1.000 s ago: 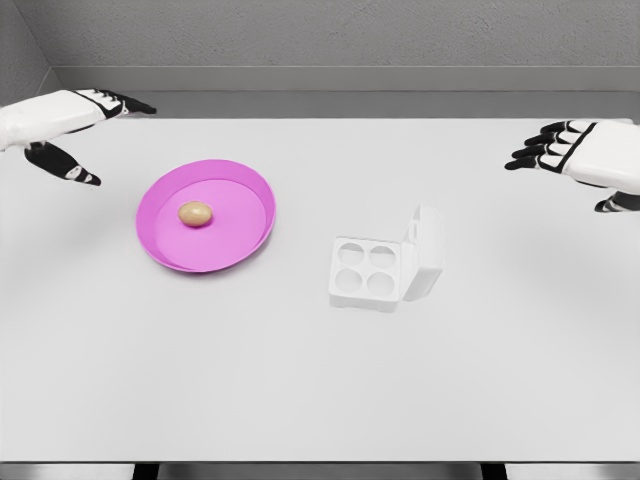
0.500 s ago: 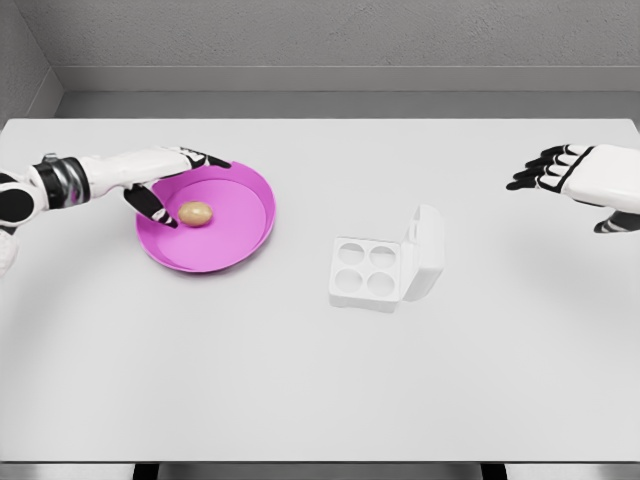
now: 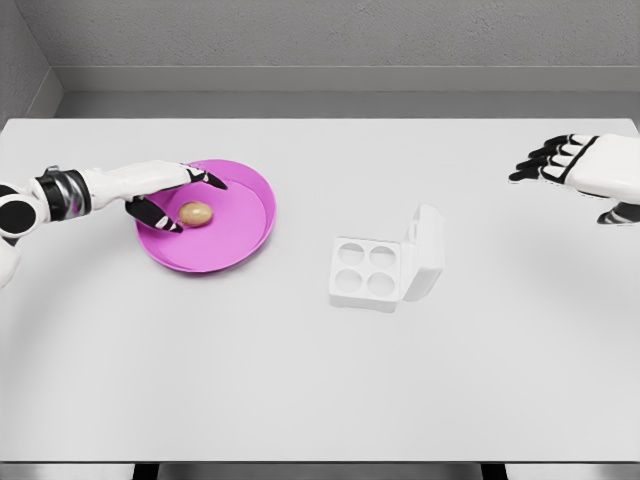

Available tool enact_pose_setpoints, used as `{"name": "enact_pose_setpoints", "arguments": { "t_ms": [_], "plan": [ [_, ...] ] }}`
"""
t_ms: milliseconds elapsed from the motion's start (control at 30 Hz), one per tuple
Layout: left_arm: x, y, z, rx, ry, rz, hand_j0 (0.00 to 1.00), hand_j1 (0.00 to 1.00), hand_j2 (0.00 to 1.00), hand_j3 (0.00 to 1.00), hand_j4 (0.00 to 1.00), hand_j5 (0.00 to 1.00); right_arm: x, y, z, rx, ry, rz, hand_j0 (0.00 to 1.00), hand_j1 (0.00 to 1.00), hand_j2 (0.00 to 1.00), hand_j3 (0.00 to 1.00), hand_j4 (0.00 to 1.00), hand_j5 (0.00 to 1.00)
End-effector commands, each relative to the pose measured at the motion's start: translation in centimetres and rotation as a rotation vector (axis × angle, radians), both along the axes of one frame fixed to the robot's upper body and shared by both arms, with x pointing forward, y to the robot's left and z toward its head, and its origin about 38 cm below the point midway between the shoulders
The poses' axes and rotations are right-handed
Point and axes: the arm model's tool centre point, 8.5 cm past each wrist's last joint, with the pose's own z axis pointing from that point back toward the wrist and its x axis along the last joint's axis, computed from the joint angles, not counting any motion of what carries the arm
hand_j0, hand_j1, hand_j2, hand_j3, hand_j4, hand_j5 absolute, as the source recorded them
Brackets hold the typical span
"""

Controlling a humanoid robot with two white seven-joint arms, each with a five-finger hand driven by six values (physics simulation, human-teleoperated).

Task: Pack egg into the box and close the box lid

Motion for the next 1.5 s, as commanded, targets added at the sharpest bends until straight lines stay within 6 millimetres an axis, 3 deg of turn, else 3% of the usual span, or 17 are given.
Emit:
{"name": "enact_pose_setpoints", "arguments": {
  "t_ms": [0, 200, 467, 567, 733, 1333, 1467],
  "plan": [
    [0.1, -0.2, 0.0, -0.012, 0.000, 0.000, 0.85, 0.85, 0.85, 0.85, 0.85, 0.85, -0.1, -0.4, 0.4, -0.010, -0.002, -0.007, 1.00, 1.00, 1.00, 1.00, 1.00, 1.00],
    [0.0, -0.5, -0.2, -0.013, 0.004, -0.004, 0.85, 0.85, 0.85, 0.85, 0.85, 0.85, -0.2, -1.1, 2.2, -0.023, -0.043, -0.023, 1.00, 1.00, 1.00, 1.00, 1.00, 1.00],
    [-0.1, -1.0, -0.6, -0.008, 0.013, -0.017, 0.84, 0.84, 0.84, 0.84, 0.84, 0.84, -0.3, -0.9, 2.2, -0.023, -0.045, -0.016, 1.00, 1.00, 1.00, 1.00, 1.00, 1.00],
    [-0.1, -1.1, -0.6, -0.008, 0.014, -0.018, 0.77, 0.77, 0.77, 0.77, 0.77, 0.77, -0.3, -0.8, 2.2, -0.023, -0.044, -0.014, 1.00, 1.00, 1.00, 1.00, 1.00, 1.00],
    [-0.5, -0.9, -1.4, -0.004, 0.028, -0.015, 0.77, 0.77, 0.77, 0.77, 0.77, 0.77, -0.3, -0.9, 2.2, -0.026, -0.046, -0.016, 1.00, 1.00, 1.00, 1.00, 1.00, 1.00],
    [-0.6, -1.1, -0.4, -0.005, 0.004, -0.032, 0.77, 0.77, 0.77, 0.77, 0.77, 0.77, -1.2, -0.6, -1.0, -0.029, 0.035, -0.005, 1.00, 1.00, 1.00, 1.00, 1.00, 1.00],
    [-0.6, -1.0, -0.4, -0.004, 0.004, -0.030, 0.70, 0.70, 0.70, 0.70, 0.70, 0.70, -0.8, -1.3, -0.9, -0.019, 0.029, -0.032, 1.00, 1.00, 1.00, 1.00, 1.00, 1.00]
  ]
}}
